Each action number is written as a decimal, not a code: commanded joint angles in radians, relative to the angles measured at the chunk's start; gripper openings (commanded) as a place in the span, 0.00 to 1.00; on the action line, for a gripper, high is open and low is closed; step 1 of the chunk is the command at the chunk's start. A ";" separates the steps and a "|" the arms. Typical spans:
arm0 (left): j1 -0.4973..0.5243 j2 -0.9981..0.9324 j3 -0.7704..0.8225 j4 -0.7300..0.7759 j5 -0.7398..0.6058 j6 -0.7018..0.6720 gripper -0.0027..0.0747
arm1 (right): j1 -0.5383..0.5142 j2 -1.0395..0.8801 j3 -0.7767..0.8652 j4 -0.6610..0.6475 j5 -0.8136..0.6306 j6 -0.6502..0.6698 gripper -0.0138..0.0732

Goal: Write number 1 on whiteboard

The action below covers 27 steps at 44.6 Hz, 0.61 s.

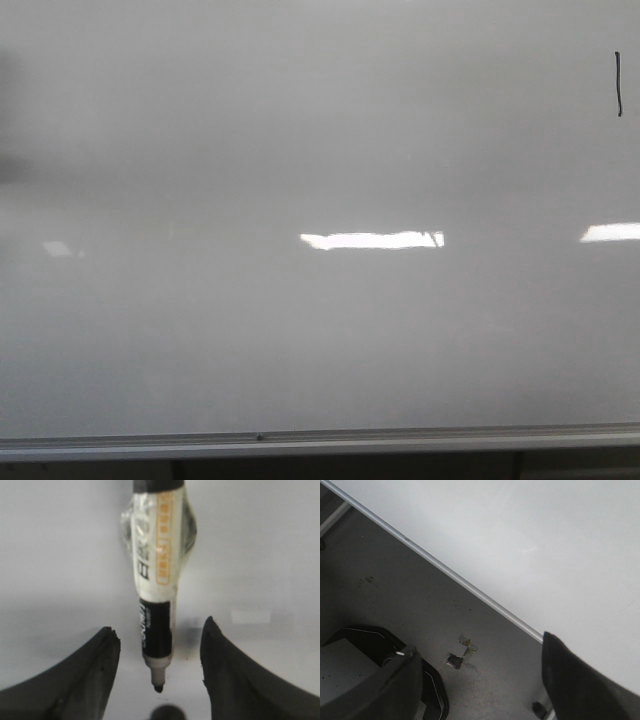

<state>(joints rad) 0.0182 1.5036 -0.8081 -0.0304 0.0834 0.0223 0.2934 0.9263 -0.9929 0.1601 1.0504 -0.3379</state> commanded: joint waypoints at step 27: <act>0.004 -0.713 -0.032 0.039 0.574 -0.001 0.53 | -0.006 -0.204 -0.021 -0.234 -0.030 0.378 0.77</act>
<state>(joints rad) 0.0187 0.8730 -0.8081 0.0122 0.6357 0.0223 0.2934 0.7591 -0.9888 -0.0533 1.0591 0.0334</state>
